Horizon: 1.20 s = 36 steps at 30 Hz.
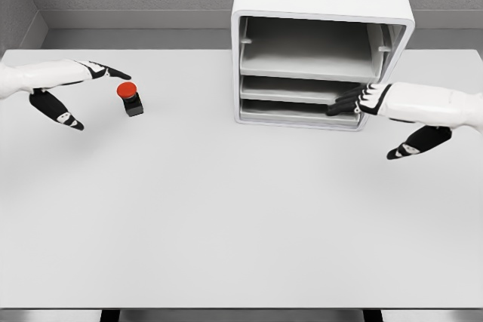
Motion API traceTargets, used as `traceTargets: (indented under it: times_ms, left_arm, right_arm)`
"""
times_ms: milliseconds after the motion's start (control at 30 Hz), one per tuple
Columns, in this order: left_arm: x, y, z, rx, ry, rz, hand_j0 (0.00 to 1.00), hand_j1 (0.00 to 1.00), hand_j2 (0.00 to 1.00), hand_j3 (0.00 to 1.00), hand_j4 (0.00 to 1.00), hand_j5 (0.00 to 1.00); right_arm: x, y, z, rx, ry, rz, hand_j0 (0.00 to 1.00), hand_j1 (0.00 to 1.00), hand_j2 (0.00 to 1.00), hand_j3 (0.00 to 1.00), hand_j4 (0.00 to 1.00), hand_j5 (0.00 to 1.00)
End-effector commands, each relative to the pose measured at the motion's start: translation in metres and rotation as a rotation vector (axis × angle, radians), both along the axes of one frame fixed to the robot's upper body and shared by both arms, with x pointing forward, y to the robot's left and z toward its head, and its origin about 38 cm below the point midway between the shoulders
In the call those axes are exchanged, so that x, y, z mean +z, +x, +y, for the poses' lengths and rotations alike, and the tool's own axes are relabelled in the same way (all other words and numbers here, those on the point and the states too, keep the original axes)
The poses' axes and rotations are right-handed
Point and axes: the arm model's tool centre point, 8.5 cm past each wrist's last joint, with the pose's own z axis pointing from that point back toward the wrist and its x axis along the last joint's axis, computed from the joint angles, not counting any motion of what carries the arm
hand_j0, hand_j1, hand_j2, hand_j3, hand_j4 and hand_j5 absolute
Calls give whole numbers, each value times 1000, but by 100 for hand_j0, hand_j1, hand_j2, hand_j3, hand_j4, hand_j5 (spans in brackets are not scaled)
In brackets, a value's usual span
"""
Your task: Slide open multi-storey tabletop storage cabinets and put open load switch and slide close multi-storey tabletop storage cabinets
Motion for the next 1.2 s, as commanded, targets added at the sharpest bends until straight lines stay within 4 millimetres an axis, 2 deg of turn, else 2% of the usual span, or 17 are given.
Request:
traceTargets:
  times_ms: [0,100,133,200,300,433,500,600,633,733,800,867,1033,1167]
  left_arm:
    - [-1,2,0,8,-4,1,100,100,100,100,100,100]
    - [-1,11,-2,16,14,-10,100,100,100,100,100,100]
    - [-3,18,-4,20,23,-14,100,100,100,100,100,100]
    - [-4,21,-7,21,20,-15,100,100,100,100,100,100]
    - [-9,32,-14,24,42,-17,100,100,100,100,100,100]
    - [-16,38,-24,10,66,-18,100,100,100,100,100,100]
    - [-17,39,-27,5,68,-19,100,100,100,100,100,100]
    - [-21,43,-29,17,66,-12,100,100,100,100,100,100]
    - [-22,43,-29,17,66,-11,100,100,100,100,100,100]
    - [-27,48,-39,6,75,-7,100,100,100,100,100,100]
    - [-31,51,-40,15,77,0,100,100,100,100,100,100]
    - [-33,52,-46,6,75,0,100,100,100,100,100,100]
    - [-39,56,-45,24,79,12,100,100,100,100,100,100]
    - [-47,61,-46,33,104,21,100,100,100,100,100,100]
  right_arm:
    - [-2,1,6,8,18,5,100,100,100,100,100,100]
    - [12,9,22,35,64,-39,100,100,100,100,100,100]
    - [20,12,21,19,100,-72,100,100,100,100,100,100]
    - [19,12,22,19,107,-74,100,100,100,100,100,100]
    - [23,7,7,33,-37,-42,100,100,100,100,100,100]
    - [23,8,8,78,-179,-50,100,100,100,100,100,100]
    - [34,11,9,79,-182,-82,100,100,100,100,100,100]
    - [38,15,24,109,-154,-94,100,100,100,100,100,100]
    - [35,17,38,141,-141,-94,100,100,100,100,100,100]
    - [33,19,55,180,-120,-98,100,100,100,100,100,100]
    - [46,22,47,161,-133,-119,100,100,100,100,100,100]
    - [50,23,46,154,-89,-98,100,100,100,100,100,100]
    - [53,36,29,83,-24,-60,100,100,100,100,100,100]
    - [52,23,46,154,-41,-65,100,100,100,100,100,100]
